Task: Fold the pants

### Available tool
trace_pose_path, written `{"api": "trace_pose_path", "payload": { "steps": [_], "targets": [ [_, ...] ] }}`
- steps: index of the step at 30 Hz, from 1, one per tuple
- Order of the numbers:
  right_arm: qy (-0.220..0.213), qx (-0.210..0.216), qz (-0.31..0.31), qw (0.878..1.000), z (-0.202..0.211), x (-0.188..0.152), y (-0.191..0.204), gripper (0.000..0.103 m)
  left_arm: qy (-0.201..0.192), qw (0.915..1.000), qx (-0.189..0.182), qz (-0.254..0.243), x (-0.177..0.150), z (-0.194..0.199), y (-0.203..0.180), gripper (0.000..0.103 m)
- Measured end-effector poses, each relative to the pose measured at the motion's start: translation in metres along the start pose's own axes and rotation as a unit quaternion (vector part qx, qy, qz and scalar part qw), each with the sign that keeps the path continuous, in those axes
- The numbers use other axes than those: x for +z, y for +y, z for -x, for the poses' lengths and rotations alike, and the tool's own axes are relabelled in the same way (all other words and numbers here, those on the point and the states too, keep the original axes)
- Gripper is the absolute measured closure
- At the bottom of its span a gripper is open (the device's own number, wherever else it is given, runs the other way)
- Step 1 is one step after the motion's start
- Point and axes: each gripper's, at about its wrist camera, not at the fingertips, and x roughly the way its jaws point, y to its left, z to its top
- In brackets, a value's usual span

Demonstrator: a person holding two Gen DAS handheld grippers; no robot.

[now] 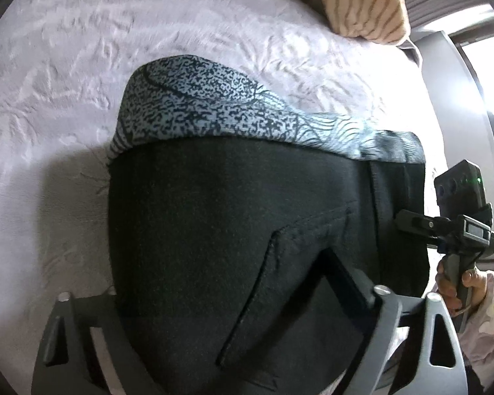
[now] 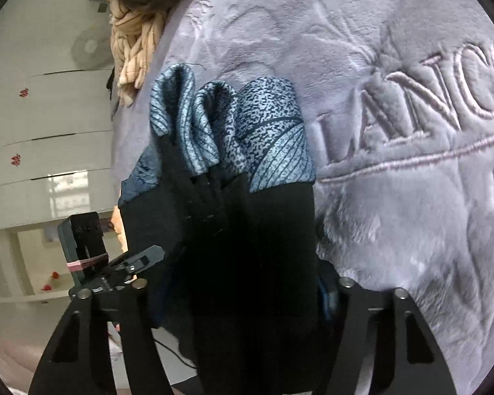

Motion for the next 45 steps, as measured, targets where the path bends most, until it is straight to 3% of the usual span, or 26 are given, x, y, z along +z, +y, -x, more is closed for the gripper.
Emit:
{"api": "trace_pose_path", "payload": {
  "steps": [5,17,21,31,34,37,39,42,45],
  "targets": [
    [-0.008,0.029,-0.005,1.0,0.013,-0.009,0.011,0.047,-0.012,0.9998,-0.003,-0.014,-0.007,0.026,-0.012,0.021],
    [0.017,0.065,0.02,0.998,0.031,-0.049,0.053,0.048,-0.064,0.9978,0.018,0.006,-0.063,0.1,-0.02,0.021],
    [0.017,0.068,0.027,0.997,0.032,-0.078,0.068,0.048,-0.06,0.9977,0.03,0.008,-0.089,0.116,-0.015,0.021],
    [-0.005,0.098,-0.015,0.995,-0.02,-0.165,0.095,0.048,-0.057,0.9979,0.03,-0.002,-0.138,0.167,0.041,0.021],
    [-0.01,0.102,-0.027,0.994,-0.045,-0.178,0.103,0.048,-0.062,0.9965,0.055,-0.009,-0.142,0.175,0.061,0.021],
    [-0.014,0.084,-0.019,0.996,-0.064,-0.182,0.109,0.048,-0.069,0.9939,0.085,-0.004,-0.138,0.161,0.08,0.02],
    [-0.014,0.057,-0.005,0.998,-0.076,-0.177,0.112,0.048,-0.074,0.9893,0.125,-0.007,-0.138,0.144,0.092,0.02],
    [-0.004,-0.019,0.007,1.0,-0.094,-0.167,0.107,0.048,-0.072,0.978,0.196,-0.005,-0.137,0.121,0.107,0.02],
    [-0.005,-0.054,-0.006,0.998,-0.094,-0.161,0.1,0.041,-0.073,0.9803,0.182,0.025,-0.144,0.126,0.119,0.02]
  ]
}}
